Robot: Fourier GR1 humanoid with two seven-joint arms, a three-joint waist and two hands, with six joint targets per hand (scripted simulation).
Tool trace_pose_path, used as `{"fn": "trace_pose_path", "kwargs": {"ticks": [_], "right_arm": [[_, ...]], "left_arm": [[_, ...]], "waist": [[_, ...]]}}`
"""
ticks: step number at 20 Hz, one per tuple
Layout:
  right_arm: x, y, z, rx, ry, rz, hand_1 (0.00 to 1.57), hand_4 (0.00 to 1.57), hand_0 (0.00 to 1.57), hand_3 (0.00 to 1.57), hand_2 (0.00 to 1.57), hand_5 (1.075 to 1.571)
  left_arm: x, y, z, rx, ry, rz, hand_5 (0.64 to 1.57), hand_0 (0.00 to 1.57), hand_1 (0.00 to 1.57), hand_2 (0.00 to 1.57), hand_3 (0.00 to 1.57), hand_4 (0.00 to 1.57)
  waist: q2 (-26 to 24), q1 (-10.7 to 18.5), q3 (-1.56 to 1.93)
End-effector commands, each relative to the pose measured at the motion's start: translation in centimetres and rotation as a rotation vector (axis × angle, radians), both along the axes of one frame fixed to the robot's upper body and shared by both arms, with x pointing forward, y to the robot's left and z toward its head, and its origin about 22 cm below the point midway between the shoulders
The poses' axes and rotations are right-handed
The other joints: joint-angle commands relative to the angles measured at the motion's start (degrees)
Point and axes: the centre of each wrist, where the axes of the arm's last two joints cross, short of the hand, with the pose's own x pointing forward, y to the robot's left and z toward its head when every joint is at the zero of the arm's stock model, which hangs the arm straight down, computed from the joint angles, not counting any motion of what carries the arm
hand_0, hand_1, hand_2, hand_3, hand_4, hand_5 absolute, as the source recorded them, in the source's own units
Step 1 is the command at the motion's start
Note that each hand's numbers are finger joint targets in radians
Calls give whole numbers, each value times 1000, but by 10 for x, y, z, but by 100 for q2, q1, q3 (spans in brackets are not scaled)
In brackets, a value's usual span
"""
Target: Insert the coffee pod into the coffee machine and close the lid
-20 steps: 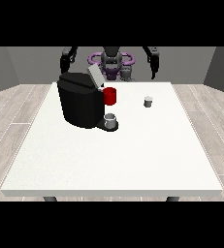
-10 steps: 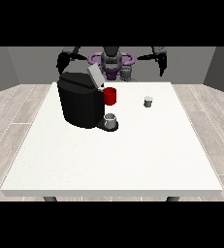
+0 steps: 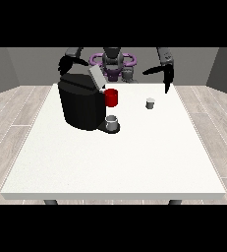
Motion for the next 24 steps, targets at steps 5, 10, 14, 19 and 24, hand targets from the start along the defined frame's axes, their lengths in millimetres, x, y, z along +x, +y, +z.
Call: {"fn": "trace_pose_path", "kwargs": {"ticks": [5, 10, 14, 19, 24], "right_arm": [[8, -1, 0, -18, 0, 13, 0, 283, 0, 0, 0, 1571], [18, 2, 4, 16, 38, -2, 0, 332, 0, 0, 0, 1571], [18, 6, -2, -23, 26, 14, 0, 397, 0, 0, 0, 1571], [28, -12, -8, -18, 123, -40, 0, 389, 0, 0, 0, 1571], [44, -3, 0, -40, 43, -45, 0, 424, 0, 0, 0, 1571]], "left_arm": [[29, 11, -8, 56, 99, 46, 1571, 0, 0, 0, 0, 0], [32, -3, -26, 142, 151, 3, 1571, 0, 0, 0, 0, 0], [43, 9, -17, 208, 112, 1, 1571, 0, 0, 198, 0, 0], [34, -3, -45, 249, 173, -33, 1571, 446, 446, 606, 295, 0], [44, -9, -43, 357, 118, -34, 1571, 615, 615, 738, 477, 0]], "waist": [[165, -28, -1], [169, 35, -1], [452, -92, -2], [168, 152, -1], [612, 120, -2]]}}
